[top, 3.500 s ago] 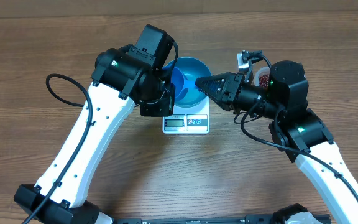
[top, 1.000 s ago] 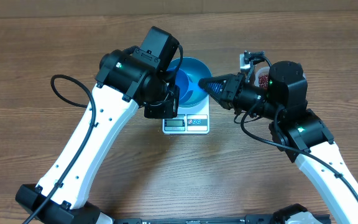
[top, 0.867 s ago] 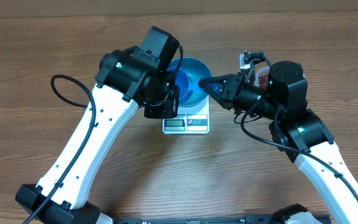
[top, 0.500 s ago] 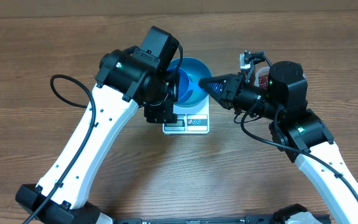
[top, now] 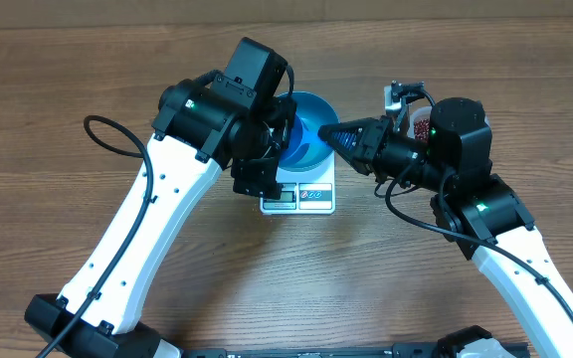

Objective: Scoop item into bowl and weigh 150g on scale
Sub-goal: 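Release the left gripper and pull the scoop away with right gripper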

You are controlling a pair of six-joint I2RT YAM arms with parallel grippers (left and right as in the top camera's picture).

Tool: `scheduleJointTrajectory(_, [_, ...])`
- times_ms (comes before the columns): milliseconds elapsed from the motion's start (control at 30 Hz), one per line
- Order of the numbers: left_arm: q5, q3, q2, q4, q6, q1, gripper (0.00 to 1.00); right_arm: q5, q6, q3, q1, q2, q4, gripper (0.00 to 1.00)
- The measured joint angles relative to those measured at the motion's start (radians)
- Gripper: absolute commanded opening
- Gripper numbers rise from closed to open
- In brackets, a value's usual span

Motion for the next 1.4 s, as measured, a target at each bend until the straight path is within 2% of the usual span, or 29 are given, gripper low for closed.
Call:
scheduleJointTrajectory(400, [-0.003,0.000,0.000,0.085,0.230,0.000,0.93,0.058,-0.001,0.000,0.000,0.000,-0.012,0.04])
scheduleJointTrajectory(700, [-0.004,0.003,-0.018,0.162,0.446,0.000,0.97,0.127,-0.028,0.000,0.000,0.000,-0.078,0.04])
scheduleJointTrajectory(1133, [-0.042,0.015,-0.167,0.194,0.825,0.000,1.00,0.266,-0.145,0.000,-0.018,0.000,-0.167,0.04])
scheduleJointTrajectory(1400, [-0.050,0.015,-0.184,0.177,1.170,0.000,1.00,0.287,-0.230,0.002,-0.135,0.000,-0.226,0.04])
